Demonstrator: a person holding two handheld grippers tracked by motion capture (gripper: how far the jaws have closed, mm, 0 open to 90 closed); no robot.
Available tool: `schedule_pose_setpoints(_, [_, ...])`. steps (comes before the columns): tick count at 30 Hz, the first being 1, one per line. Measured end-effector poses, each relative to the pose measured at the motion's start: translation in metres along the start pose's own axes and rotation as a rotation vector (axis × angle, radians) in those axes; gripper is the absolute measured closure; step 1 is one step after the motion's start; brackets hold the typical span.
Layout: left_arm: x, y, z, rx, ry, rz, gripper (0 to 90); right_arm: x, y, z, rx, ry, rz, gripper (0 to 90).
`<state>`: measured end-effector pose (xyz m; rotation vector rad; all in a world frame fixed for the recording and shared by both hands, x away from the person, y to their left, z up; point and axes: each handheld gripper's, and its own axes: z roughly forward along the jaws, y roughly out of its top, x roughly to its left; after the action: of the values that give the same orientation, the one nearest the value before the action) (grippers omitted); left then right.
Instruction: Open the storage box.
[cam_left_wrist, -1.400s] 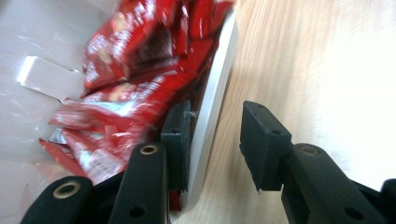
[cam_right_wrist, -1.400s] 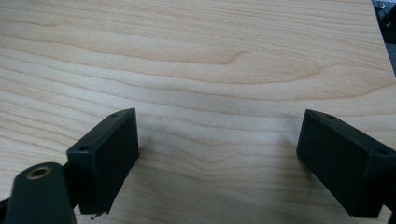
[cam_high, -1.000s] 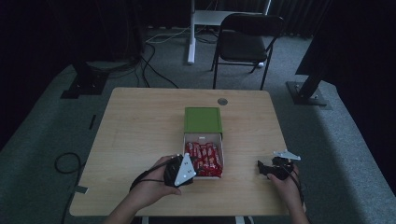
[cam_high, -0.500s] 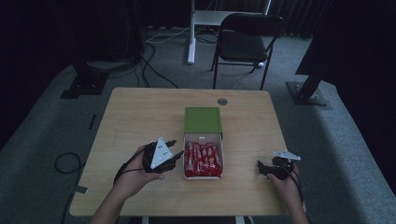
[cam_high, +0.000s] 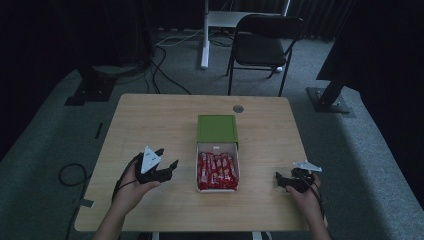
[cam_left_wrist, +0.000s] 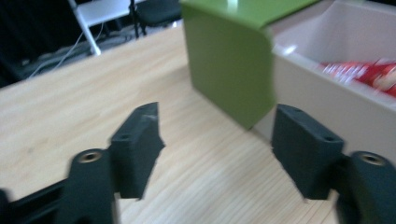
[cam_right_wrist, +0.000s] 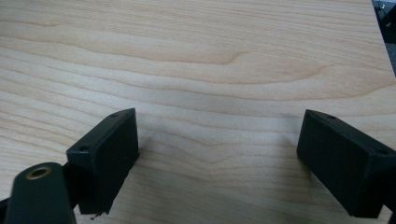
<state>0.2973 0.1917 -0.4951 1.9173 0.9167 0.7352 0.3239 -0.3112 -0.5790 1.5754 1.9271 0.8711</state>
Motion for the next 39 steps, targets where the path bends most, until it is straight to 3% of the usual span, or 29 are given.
schedule_pose_setpoints(6, [0.014, -0.019, -0.002, 0.051, 0.024, -0.076, 22.1, 0.0, 0.0, 0.0, 0.0, 0.0, 0.0, 12.1])
schedule_pose_setpoints(12, [0.028, -0.035, -0.007, 0.071, 0.031, -0.154, 19.9, 0.0, 0.0, 0.0, 0.0, -0.001, 0.0, 12.0])
schedule_pose_setpoints(16, [0.035, -0.046, -0.009, 0.128, 0.063, -0.149, 16.7, 0.0, 0.0, 0.0, 0.001, 0.001, 0.0, 11.7])
schedule_pose_setpoints(19, [0.042, -0.054, -0.011, 0.155, 0.091, -0.202, 15.2, 0.0, 0.0, 0.0, 0.001, 0.001, -0.001, 11.7])
schedule_pose_setpoints(23, [0.05, -0.064, -0.012, 0.211, 0.129, -0.222, 10.2, 0.0, 0.0, 0.0, 0.002, 0.001, -0.001, 11.7])
schedule_pose_setpoints(30, [0.062, -0.081, -0.015, 0.248, 0.217, -0.294, 10.1, 0.0, 0.0, 0.0, 0.001, 0.001, -0.001, 11.7])
schedule_pose_setpoints(33, [0.065, -0.088, -0.017, 0.284, 0.234, -0.307, 10.1, 0.0, 0.0, 0.0, 0.002, 0.001, -0.001, 11.7])
schedule_pose_setpoints(39, [0.066, -0.093, -0.015, 0.302, 0.234, -0.315, 10.1, 0.0, 0.0, 0.0, 0.001, 0.0, -0.002, 12.5])
